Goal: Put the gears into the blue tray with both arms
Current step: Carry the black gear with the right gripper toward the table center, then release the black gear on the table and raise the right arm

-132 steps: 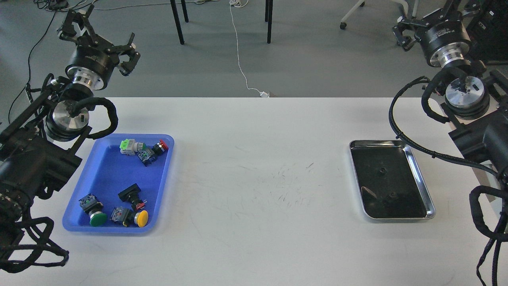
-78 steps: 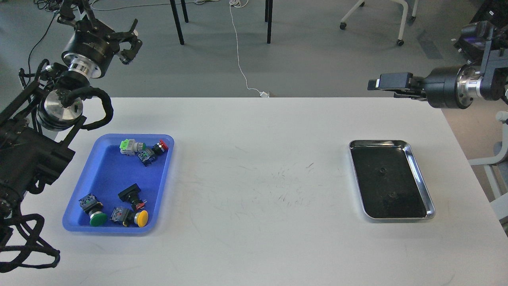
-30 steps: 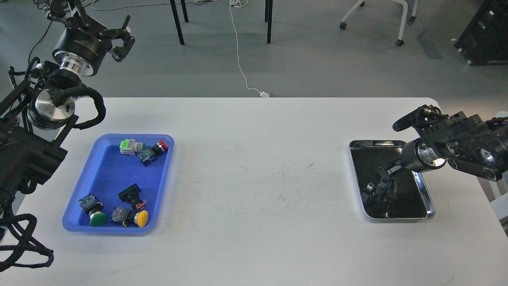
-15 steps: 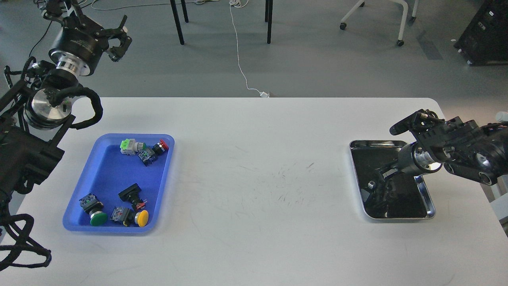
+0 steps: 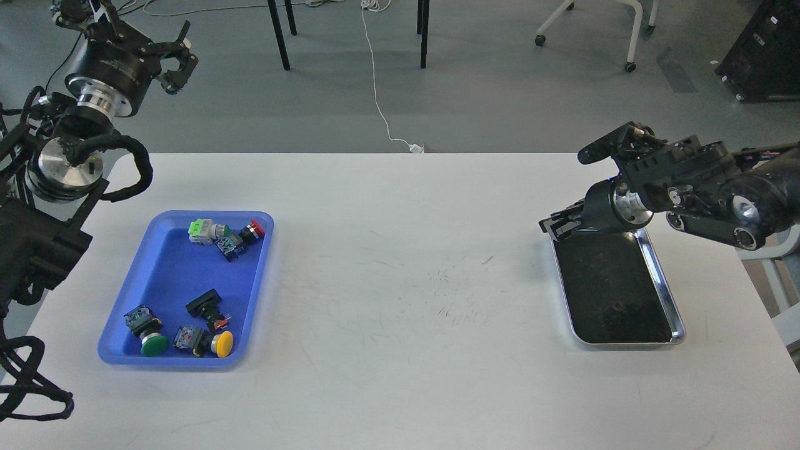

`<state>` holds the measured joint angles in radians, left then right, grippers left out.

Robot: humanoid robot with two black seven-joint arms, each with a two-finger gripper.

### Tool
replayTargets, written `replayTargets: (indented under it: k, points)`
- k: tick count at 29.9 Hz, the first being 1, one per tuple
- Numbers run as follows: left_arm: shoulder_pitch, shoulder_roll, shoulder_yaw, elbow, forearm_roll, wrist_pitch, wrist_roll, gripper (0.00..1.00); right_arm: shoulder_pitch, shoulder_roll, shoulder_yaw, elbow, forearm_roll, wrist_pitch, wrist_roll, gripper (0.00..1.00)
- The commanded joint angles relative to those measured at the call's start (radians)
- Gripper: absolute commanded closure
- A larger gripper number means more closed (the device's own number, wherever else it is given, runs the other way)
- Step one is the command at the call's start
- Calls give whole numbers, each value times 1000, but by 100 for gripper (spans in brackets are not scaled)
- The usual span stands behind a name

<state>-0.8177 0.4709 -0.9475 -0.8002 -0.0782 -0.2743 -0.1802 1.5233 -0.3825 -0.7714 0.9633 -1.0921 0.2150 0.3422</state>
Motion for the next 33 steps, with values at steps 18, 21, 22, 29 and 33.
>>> replayTargets:
  k: [18, 21, 22, 29, 33]
  points:
    - [3, 81, -2, -1, 0, 0, 1, 2, -130, 383, -14, -21, 100, -146, 52, 89]
    - [5, 81, -2, -1, 0, 1, -1, 2, -141, 383, -16, -23, 100, -152, 52, 88]
    - [5, 81, -2, -1, 0, 1, -1, 2, -147, 383, -16, -23, 100, -154, 52, 87]
    - [5, 87, -1, -2, 0, 3, 1, 2, -155, 383, -12, -38, 101, -163, 52, 55]
    - [5, 89, 10, -2, 0, 6, 5, 2, -152, 383, -2, -35, 103, -169, 55, 43]
